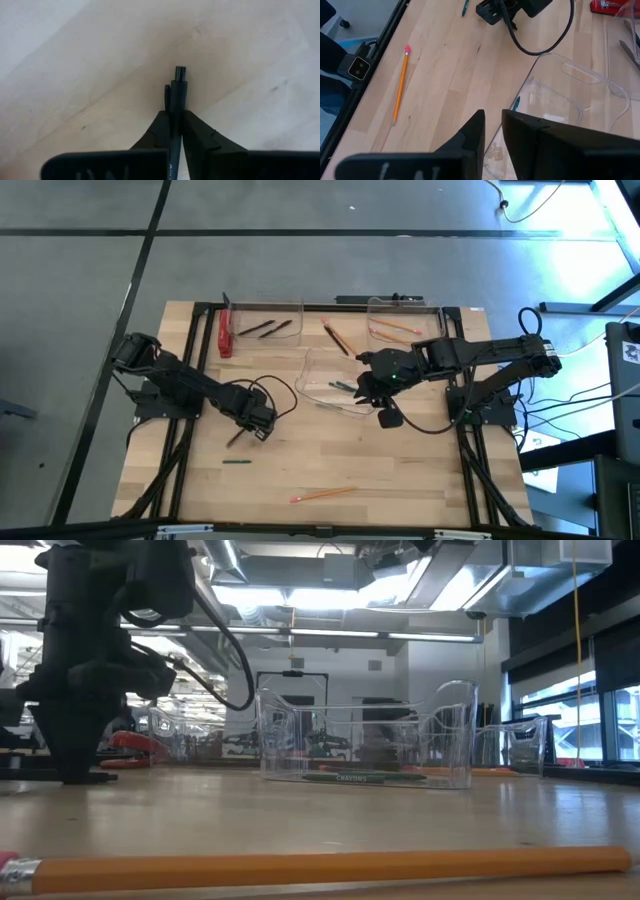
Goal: Sort crayons/erasers/pens/pencils in bins
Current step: Put the black pen into the top left transparent bin
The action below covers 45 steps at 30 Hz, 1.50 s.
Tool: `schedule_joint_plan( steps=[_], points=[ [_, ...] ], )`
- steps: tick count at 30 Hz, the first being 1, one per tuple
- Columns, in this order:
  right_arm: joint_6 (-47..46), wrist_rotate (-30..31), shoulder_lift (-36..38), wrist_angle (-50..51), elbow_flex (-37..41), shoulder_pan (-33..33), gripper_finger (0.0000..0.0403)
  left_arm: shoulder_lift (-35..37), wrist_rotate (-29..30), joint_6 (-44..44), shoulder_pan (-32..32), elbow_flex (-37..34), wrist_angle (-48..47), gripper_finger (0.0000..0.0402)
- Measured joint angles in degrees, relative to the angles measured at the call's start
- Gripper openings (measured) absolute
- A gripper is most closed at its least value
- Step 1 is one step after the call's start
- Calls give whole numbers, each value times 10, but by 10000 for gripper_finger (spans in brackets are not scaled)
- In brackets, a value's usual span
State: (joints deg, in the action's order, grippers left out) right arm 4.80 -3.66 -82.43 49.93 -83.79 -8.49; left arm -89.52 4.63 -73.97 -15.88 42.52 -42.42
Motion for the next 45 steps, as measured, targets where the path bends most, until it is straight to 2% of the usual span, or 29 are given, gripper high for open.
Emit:
schedule_joint_plan(
  steps=[13, 21, 27, 35, 40, 45],
  points=[
    [-1, 0, 0, 0, 0, 0, 69, 0, 12, -20, 1, -1, 2, 12],
    [0, 0, 0, 0, 0, 0, 69, 30, 16, -21, 2, 3, -7, 12],
    [0, 0, 0, 0, 0, 0, 69, 63, 15, -19, 2, 30, -17, 12],
    [0, 0, 0, 0, 0, 0, 69, 114, 53, -15, 3, 76, -65, 12],
    [0, 0, 0, 0, 0, 0, 69, 147, 90, 25, 10, 117, -106, 12],
    [0, 0, 0, -1, 0, 0, 69, 166, 132, 94, 46, 176, -161, 13]
  ],
)
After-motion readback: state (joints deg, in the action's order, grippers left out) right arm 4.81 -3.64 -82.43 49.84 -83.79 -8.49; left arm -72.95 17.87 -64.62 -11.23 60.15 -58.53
